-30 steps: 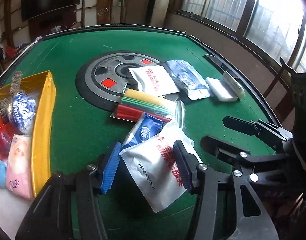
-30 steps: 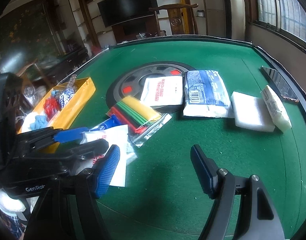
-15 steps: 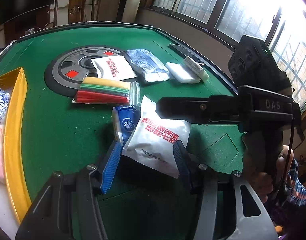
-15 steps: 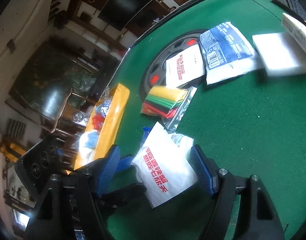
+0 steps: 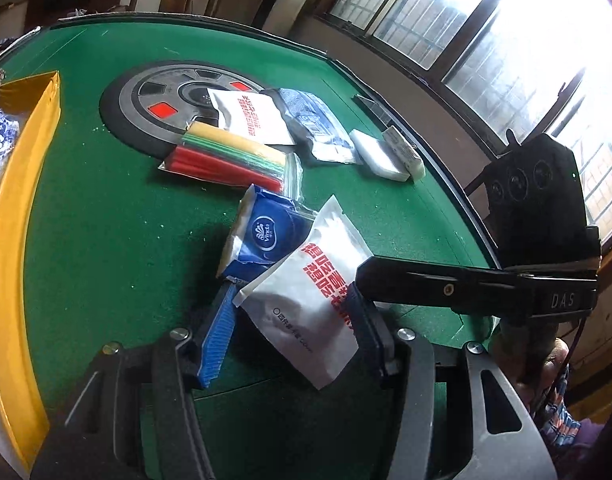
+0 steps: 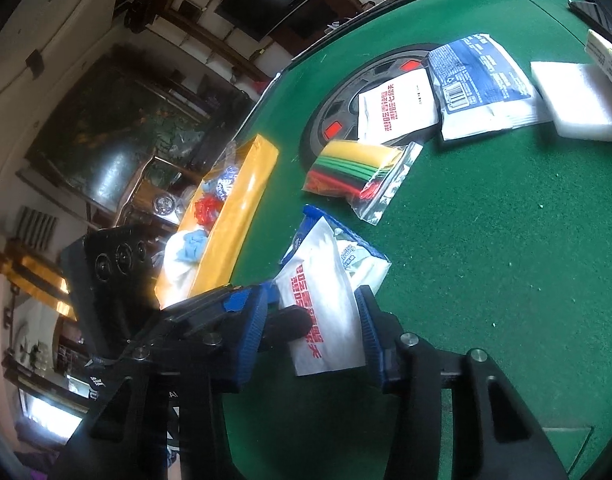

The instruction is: Organize soft objects

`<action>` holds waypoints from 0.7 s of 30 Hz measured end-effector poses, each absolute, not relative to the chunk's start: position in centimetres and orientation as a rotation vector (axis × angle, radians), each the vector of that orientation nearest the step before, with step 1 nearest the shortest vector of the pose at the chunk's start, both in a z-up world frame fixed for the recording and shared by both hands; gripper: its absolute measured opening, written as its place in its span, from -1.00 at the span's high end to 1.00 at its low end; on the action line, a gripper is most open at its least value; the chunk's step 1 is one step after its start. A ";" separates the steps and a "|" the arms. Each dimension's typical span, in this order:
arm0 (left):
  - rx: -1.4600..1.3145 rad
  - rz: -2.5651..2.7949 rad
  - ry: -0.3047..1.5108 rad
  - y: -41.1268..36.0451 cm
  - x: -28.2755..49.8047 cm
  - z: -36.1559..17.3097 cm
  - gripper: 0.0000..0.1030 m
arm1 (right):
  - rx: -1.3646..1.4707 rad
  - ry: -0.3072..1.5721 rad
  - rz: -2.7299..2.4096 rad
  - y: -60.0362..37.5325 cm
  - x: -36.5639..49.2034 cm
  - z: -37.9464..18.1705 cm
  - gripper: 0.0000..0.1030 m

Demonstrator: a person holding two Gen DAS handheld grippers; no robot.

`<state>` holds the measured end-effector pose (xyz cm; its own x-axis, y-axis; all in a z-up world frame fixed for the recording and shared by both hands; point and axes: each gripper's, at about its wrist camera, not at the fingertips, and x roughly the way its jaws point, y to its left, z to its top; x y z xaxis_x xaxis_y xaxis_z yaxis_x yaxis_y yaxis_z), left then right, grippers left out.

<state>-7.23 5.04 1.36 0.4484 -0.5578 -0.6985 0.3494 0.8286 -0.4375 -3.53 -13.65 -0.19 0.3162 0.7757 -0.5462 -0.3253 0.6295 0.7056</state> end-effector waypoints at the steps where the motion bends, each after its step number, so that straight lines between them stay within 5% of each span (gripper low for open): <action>1: -0.248 -0.571 0.952 5.1 -7.2 1.3 -0.07 | 0.530 1.000 0.773 -13.7 -3.6 -0.1 0.39; 5: -0.286 -0.585 0.942 5.7 -7.5 1.5 -0.18 | 0.531 0.973 0.763 -14.5 -3.9 0.3 0.92; 21: -0.287 -0.297 0.941 6.1 -3.4 3.1 -0.31 | 0.660 0.832 0.675 -21.3 -8.0 1.5 0.92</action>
<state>-3.43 6.13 3.06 0.5543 -0.3709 -0.7451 0.1236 0.9220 -0.3670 -7.97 -21.25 1.49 0.4980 0.7506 -0.4342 -0.2703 0.6102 0.7447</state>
